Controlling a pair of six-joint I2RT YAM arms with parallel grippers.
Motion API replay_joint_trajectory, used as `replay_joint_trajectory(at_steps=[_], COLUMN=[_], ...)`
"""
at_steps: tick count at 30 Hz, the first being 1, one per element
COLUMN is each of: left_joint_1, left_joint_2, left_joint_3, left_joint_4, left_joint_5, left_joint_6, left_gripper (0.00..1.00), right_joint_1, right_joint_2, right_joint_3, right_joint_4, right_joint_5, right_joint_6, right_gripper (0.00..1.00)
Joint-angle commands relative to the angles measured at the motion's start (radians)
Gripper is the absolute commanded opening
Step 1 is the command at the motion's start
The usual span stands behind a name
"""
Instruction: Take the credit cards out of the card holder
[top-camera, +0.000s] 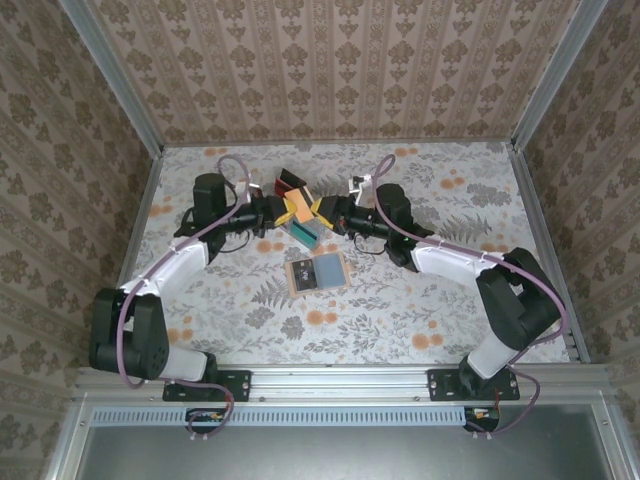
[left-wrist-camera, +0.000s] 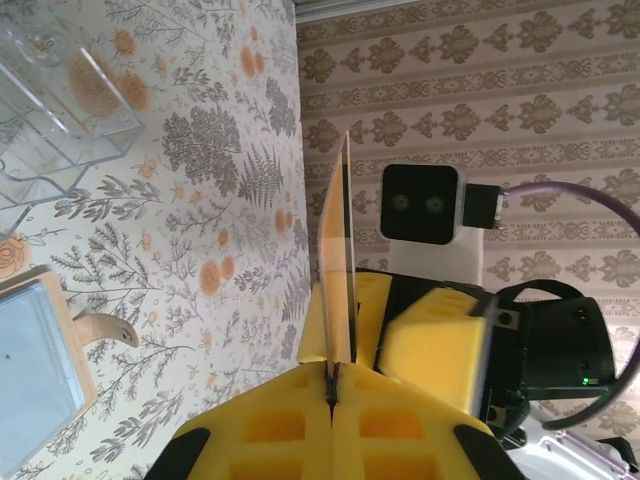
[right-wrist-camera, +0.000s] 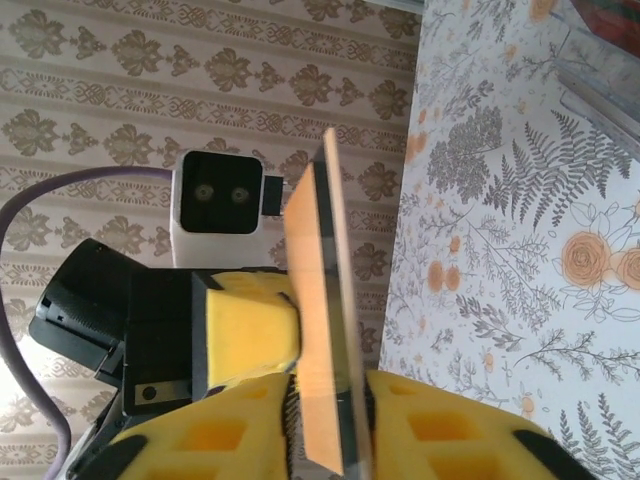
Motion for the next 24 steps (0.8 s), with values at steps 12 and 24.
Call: replay_joint_trajectory(at_steps=[12, 24], left_joint_1=[0.061, 0.178], left_joint_2=[-0.068, -0.11], left_joint_3=[0.103, 0.028], left_joint_4=[-0.669, -0.751], left_joint_5=[-0.418, -0.58], left_joint_6=[0.444, 0.546], left_gripper=[0.7, 1.0], right_joint_1=[-0.006, -0.004], right_joint_2=[-0.045, -0.029], right_joint_3=[0.057, 0.263], right_joint_4=[-0.258, -0.708], right_joint_5=[0.077, 0.319], right_joint_6=[-0.379, -1.029], right_gripper=[0.0, 0.0])
